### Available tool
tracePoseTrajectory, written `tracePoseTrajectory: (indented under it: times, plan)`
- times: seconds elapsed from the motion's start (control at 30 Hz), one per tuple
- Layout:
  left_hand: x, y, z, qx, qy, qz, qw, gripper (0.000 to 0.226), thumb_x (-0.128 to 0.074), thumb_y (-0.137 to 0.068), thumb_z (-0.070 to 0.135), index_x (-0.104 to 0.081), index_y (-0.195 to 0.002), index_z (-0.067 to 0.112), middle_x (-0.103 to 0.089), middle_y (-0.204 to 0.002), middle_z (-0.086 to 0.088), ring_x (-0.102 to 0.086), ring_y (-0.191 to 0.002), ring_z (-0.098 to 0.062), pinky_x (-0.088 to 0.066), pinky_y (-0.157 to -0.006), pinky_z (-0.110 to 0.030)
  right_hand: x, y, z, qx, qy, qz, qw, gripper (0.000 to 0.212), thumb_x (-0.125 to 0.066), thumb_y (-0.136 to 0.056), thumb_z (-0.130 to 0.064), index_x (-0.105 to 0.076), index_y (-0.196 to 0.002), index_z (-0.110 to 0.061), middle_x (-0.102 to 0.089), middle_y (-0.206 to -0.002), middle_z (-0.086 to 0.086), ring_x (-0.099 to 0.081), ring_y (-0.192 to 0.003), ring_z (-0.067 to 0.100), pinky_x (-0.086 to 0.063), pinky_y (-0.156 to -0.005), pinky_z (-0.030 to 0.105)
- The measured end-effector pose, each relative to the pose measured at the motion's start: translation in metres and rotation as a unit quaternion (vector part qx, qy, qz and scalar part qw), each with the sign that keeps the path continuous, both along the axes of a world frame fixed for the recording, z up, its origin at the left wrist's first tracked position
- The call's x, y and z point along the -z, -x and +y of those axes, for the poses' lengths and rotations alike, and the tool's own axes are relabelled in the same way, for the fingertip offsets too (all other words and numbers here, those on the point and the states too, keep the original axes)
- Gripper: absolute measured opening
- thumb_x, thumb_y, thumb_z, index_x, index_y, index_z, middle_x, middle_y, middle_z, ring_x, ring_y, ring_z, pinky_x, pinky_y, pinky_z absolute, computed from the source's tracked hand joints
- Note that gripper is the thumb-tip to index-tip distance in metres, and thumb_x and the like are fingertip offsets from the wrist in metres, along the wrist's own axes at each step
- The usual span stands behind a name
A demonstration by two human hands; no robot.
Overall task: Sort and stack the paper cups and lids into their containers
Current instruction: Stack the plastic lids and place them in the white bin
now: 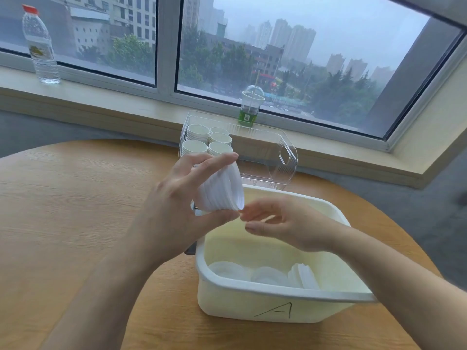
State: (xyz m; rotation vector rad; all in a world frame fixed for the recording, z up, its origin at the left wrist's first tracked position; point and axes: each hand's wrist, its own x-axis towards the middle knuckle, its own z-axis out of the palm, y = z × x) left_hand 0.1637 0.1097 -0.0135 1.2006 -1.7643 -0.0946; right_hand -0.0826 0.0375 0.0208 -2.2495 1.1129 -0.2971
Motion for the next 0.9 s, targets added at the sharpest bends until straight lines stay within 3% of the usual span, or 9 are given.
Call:
tracePoseTrajectory:
  times: [0.13, 0.37, 0.43, 0.6, 0.77, 0.9]
  plan:
    - [0.0, 0.002, -0.001, 0.011, -0.007, 0.012, 1.0, 0.081, -0.081, -0.074, 0.058, -0.046, -0.148, 0.055, -0.051, -0.145, 0.021, -0.051, -0.13, -0.003, -0.043, -0.099, -0.026, 0.014, 0.003, -0.002, -0.056, -0.034, 0.157, 0.985, 0.027, -0.065, -0.103, -0.032, -0.071, -0.129, -0.035, -0.072, -0.121, -0.019, -0.063, -0.109, -0.008, -0.05, -0.102, 0.022]
    - [0.003, 0.005, -0.003, 0.017, -0.017, 0.002, 1.0, 0.082, -0.081, -0.073, 0.059, -0.046, -0.148, 0.056, -0.051, -0.145, 0.021, -0.053, -0.13, -0.005, -0.047, -0.101, -0.033, 0.028, -0.001, 0.0, -0.132, -0.092, 0.25, 0.955, 0.029, -0.054, -0.109, -0.028, -0.07, -0.132, -0.036, -0.071, -0.126, -0.017, -0.059, -0.093, -0.017, -0.04, -0.088, -0.002]
    - [0.003, 0.006, -0.003, 0.018, -0.018, 0.0, 1.0, 0.083, -0.08, -0.073, 0.06, -0.045, -0.148, 0.057, -0.051, -0.145, 0.021, -0.052, -0.13, -0.006, -0.046, -0.101, -0.031, 0.028, -0.001, 0.0, -0.14, -0.098, 0.264, 0.949, 0.03, -0.052, -0.109, -0.028, -0.07, -0.133, -0.036, -0.071, -0.126, -0.016, -0.061, -0.101, -0.009, -0.04, -0.089, 0.0]
    - [0.003, 0.006, -0.004, 0.016, -0.016, 0.001, 1.0, 0.083, -0.085, -0.076, 0.061, -0.045, -0.149, 0.055, -0.052, -0.146, 0.018, -0.052, -0.131, -0.009, -0.044, -0.102, -0.032, 0.026, 0.008, -0.003, -0.131, -0.097, 0.284, 0.945, 0.03, -0.053, -0.108, -0.029, -0.072, -0.131, -0.036, -0.073, -0.122, -0.016, -0.065, -0.113, 0.004, -0.048, -0.101, 0.02]
    - [0.003, 0.008, -0.004, 0.016, -0.019, 0.012, 1.0, 0.083, -0.085, -0.074, 0.06, -0.045, -0.147, 0.058, -0.051, -0.147, 0.022, -0.049, -0.133, -0.002, -0.034, -0.1, -0.006, 0.024, 0.036, -0.014, -0.08, -0.088, 0.297, 0.947, 0.027, -0.056, -0.106, -0.028, -0.076, -0.123, -0.035, -0.071, -0.103, -0.023, -0.066, -0.104, 0.005, -0.049, -0.096, 0.021]
    - [0.002, 0.012, -0.003, 0.028, -0.019, 0.018, 0.999, 0.084, -0.086, -0.076, 0.06, -0.044, -0.148, 0.059, -0.05, -0.149, 0.023, -0.048, -0.138, -0.006, -0.039, -0.105, -0.023, 0.025, 0.06, -0.027, -0.036, -0.04, 0.306, 0.95, 0.025, -0.059, -0.103, -0.031, -0.078, -0.118, -0.034, -0.075, -0.111, -0.022, -0.067, -0.103, 0.004, -0.052, -0.098, 0.026]
